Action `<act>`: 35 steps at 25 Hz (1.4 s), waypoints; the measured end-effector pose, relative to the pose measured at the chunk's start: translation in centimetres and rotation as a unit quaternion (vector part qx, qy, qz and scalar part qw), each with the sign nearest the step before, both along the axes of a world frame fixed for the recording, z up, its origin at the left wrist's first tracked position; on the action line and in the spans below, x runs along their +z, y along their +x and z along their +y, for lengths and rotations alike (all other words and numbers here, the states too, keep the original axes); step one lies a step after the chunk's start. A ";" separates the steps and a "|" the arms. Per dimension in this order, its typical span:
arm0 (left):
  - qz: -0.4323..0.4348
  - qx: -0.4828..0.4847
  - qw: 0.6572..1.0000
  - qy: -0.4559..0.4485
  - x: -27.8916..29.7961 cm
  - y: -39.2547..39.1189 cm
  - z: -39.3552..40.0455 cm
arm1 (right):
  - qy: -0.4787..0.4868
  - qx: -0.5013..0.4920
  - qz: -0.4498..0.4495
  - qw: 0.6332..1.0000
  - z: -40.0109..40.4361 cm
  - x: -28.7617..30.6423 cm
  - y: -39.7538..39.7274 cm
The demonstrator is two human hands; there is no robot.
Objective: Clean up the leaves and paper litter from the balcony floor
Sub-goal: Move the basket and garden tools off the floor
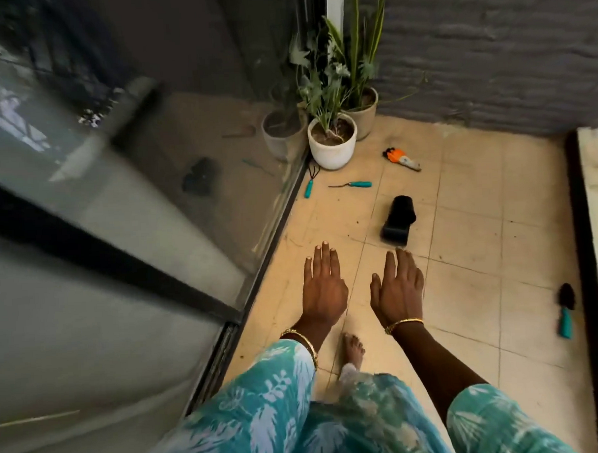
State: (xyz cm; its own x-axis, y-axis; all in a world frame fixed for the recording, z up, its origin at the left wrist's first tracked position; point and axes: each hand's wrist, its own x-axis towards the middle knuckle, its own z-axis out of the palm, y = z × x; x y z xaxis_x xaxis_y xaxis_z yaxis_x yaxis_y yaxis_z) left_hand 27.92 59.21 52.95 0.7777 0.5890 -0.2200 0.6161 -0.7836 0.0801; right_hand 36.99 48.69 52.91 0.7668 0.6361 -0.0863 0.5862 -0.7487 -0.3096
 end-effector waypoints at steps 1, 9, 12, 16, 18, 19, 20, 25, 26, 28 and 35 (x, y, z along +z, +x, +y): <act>-0.013 -0.001 1.000 0.000 0.1 2.1 1.8 | -0.009 0.005 -0.002 1.000 1.7 0.3 2.1; -0.028 0.022 0.999 0.005 -2.0 15.0 16.9 | -0.036 0.026 0.005 0.999 17.0 -0.6 16.4; 0.011 0.030 0.999 -0.014 -3.9 19.6 23.7 | -0.052 0.013 0.010 0.999 23.1 -2.8 21.0; 0.060 0.040 0.995 -0.065 -6.6 24.0 32.1 | -0.070 0.000 0.056 0.996 30.6 -5.2 25.9; 0.069 0.057 0.994 -0.062 -9.4 26.0 36.1 | -0.081 -0.010 0.080 0.993 34.2 -7.8 28.7; 0.072 0.073 0.992 -0.068 -11.0 26.7 37.5 | -0.081 -0.015 0.086 0.993 35.4 -9.4 30.0; 0.076 0.086 0.990 -0.079 -12.9 27.6 38.8 | -0.085 -0.020 0.094 0.992 36.6 -11.5 31.4; 0.111 0.134 0.977 -0.126 -26.9 31.5 43.2 | -0.098 -0.051 0.128 0.986 41.9 -26.3 37.2; 0.118 0.145 0.973 -0.132 -30.1 32.4 43.8 | -0.101 -0.049 0.137 0.984 42.8 -29.6 38.0; 0.131 0.169 0.967 -0.135 -37.4 34.5 45.2 | -0.108 -0.033 0.149 0.982 44.5 -36.8 39.5; 0.086 0.204 0.969 -0.114 -59.0 41.9 51.6 | -0.111 -0.023 0.094 0.989 48.9 -58.5 46.7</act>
State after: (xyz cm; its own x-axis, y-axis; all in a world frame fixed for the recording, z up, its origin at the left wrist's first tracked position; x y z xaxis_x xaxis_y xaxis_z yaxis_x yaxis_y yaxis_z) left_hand 69.86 110.80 -6.02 0.4315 0.7607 -0.4849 0.8900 -0.4467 0.0913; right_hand 83.71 97.59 -5.62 0.7522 0.5495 -0.3637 0.4970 -0.8355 -0.2343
